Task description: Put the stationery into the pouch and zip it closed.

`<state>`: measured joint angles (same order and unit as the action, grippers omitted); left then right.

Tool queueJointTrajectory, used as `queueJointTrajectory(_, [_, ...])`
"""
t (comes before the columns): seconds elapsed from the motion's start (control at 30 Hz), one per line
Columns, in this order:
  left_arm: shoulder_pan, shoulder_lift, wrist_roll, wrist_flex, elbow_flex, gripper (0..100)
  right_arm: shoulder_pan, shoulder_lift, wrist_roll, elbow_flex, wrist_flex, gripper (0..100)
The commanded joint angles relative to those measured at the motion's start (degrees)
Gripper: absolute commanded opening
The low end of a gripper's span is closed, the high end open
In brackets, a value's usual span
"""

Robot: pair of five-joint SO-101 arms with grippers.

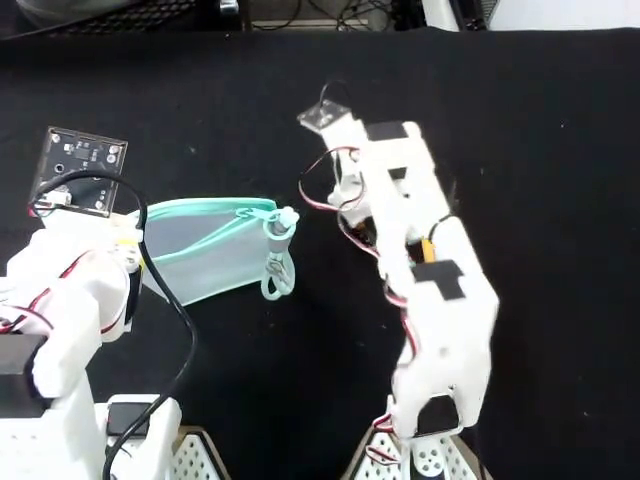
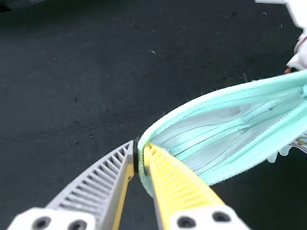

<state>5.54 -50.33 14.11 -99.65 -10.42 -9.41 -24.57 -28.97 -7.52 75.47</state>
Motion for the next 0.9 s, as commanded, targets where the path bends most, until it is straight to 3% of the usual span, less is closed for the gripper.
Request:
queueJointTrajectory(0.0, [0.4,0.4,0.3,-0.6,-3.6,3,0.6,19.0,-0.8,3.8,2.2,1.2])
queueJointTrajectory(0.23, [0.4,0.4,0.1,-0.6,-3.6,3,-1.3,55.6,0.4,11.9,3.5,1.2])
queueJointTrajectory(0.43, [0.4,0.4,0.1,-0.6,-3.6,3,-10.2,81.1,11.4,13.2,-7.3,1.2])
queueJointTrajectory(0.67, [0.4,0.4,0.1,-0.6,-3.6,3,-24.5,89.9,15.9,18.9,-30.4,1.2])
queueJointTrajectory(0.87, [0.4,0.4,0.0,-0.6,-3.6,3,-39.0,90.0,16.2,19.0,-35.8,1.2])
